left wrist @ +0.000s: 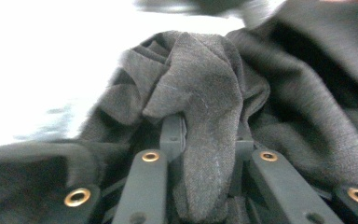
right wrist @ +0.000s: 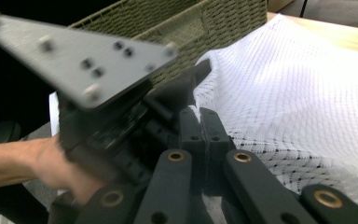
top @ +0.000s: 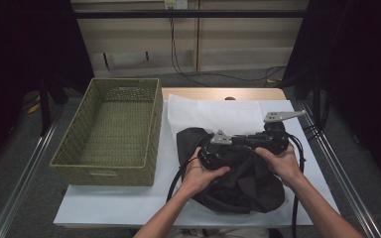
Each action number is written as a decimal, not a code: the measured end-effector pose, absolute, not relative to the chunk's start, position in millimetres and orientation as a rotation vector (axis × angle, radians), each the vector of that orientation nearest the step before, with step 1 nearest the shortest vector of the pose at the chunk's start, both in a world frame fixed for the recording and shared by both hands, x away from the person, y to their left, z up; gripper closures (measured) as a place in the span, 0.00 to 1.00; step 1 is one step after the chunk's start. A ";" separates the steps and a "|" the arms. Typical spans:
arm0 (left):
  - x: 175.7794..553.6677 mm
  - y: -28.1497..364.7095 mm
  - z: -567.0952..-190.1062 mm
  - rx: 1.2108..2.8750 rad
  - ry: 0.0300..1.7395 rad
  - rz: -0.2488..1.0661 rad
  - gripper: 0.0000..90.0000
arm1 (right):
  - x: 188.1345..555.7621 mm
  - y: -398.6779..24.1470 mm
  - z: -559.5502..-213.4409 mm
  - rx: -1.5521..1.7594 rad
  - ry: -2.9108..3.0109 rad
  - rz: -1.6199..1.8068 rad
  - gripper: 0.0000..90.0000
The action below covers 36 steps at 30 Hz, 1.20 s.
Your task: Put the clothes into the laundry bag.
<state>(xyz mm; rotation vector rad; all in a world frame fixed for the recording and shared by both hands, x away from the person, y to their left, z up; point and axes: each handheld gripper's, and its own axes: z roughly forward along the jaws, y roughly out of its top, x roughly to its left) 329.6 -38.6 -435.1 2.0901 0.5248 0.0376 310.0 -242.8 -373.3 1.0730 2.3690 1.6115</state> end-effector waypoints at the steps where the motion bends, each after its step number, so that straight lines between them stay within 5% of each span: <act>1: 332.8 -36.6 -437.0 2.093 0.547 0.060 0.83 | 309.1 -242.1 -373.5 1.074 2.376 1.601 1.00; 9: 344.7 -25.4 -440.8 2.041 0.600 -0.001 0.78 | 309.7 -239.9 -385.2 1.089 2.415 1.549 1.00; 22: 316.8 24.9 -408.2 2.024 0.553 0.091 0.31 | 309.9 -239.4 -388.3 1.093 2.420 1.547 1.00; 36: 307.0 57.4 -434.4 2.092 0.639 0.266 0.11 | 310.7 -239.0 -389.5 1.085 2.432 1.525 1.00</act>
